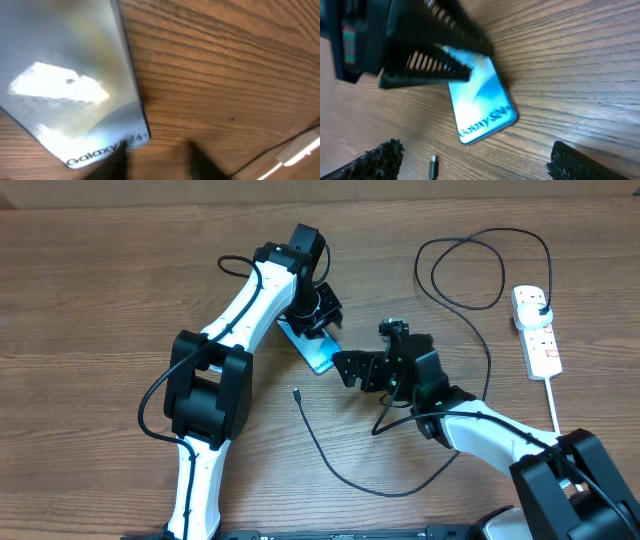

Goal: Plug charger to phone and switch on socket

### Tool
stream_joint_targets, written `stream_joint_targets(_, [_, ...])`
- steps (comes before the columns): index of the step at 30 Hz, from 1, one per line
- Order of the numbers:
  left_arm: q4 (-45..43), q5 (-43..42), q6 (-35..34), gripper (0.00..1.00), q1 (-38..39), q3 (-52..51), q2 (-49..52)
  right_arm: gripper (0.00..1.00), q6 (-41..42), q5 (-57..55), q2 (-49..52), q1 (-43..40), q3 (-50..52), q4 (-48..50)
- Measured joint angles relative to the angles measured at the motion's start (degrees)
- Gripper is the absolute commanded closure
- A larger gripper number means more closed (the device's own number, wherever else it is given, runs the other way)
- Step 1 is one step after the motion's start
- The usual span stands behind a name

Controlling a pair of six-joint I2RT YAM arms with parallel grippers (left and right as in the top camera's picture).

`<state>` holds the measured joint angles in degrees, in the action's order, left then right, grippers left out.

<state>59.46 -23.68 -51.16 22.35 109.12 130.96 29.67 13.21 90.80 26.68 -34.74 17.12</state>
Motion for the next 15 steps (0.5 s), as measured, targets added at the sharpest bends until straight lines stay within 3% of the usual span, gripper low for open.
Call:
stream_joint_targets(3, [-0.28,-1.03,-0.42,0.58,0.0,0.0,0.0,0.04,0.81,-2.73,0.87,0.76,-1.27,-1.09])
stream_joint_targets(4, [-0.24,-1.2,-0.35,0.4,0.0,0.0,0.0,0.02,1.14,-3.48,1.07,0.79,-1.9,-2.45])
stream_joint_targets(7, [0.35,-1.16,-0.26,0.0,0.0,0.02,0.0,0.02,1.6,-4.68,1.33,0.76,-2.93,-4.72])
stream_joint_targets(15, [2.51,4.48,-0.07,0.0,0.0,0.02,0.0,0.0,1.81,-4.42,0.0,-1.33,-4.37,-11.52])
